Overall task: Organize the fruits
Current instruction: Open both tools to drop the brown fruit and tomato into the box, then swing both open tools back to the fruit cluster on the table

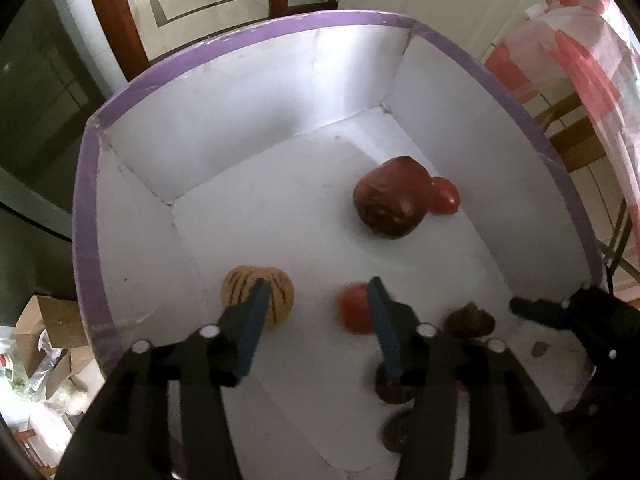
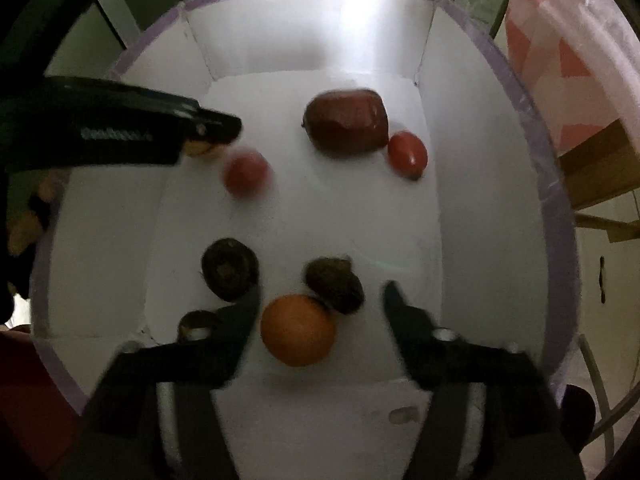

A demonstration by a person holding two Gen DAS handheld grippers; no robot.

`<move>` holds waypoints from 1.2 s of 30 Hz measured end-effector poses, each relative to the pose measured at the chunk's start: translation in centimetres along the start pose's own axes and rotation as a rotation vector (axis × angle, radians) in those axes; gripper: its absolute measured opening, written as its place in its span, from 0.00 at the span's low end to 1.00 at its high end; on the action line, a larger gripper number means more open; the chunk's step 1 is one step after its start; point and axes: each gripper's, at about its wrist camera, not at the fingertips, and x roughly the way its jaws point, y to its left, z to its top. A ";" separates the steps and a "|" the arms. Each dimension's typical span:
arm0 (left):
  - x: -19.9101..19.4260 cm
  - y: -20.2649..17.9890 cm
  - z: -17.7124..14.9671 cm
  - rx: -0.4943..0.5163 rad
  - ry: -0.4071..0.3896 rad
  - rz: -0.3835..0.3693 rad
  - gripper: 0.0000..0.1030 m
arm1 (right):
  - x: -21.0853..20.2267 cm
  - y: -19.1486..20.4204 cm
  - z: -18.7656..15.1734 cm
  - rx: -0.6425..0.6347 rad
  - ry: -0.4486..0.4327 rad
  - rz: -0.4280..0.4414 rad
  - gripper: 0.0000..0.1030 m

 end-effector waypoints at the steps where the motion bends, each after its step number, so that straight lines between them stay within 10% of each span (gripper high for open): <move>1: -0.2 -0.1 0.0 0.004 -0.007 -0.008 0.60 | -0.3 0.2 -0.1 -0.008 -0.011 0.002 0.76; 14: -1.8 -1.5 0.2 0.025 -0.066 -0.096 0.86 | -3.1 0.1 -1.1 -0.037 -0.076 -0.016 0.84; 23: -10.3 -2.0 2.7 0.031 -0.365 -0.104 0.97 | -8.4 0.4 -1.3 -0.040 -0.233 -0.028 0.84; 32: -26.7 -7.8 7.0 0.186 -0.913 -0.088 0.99 | -22.1 -0.1 -2.0 -0.026 -0.607 -0.013 0.84; 36: -27.0 -14.7 8.5 0.344 -0.859 -0.153 0.99 | -29.2 -4.5 -5.2 0.123 -0.796 -0.179 0.84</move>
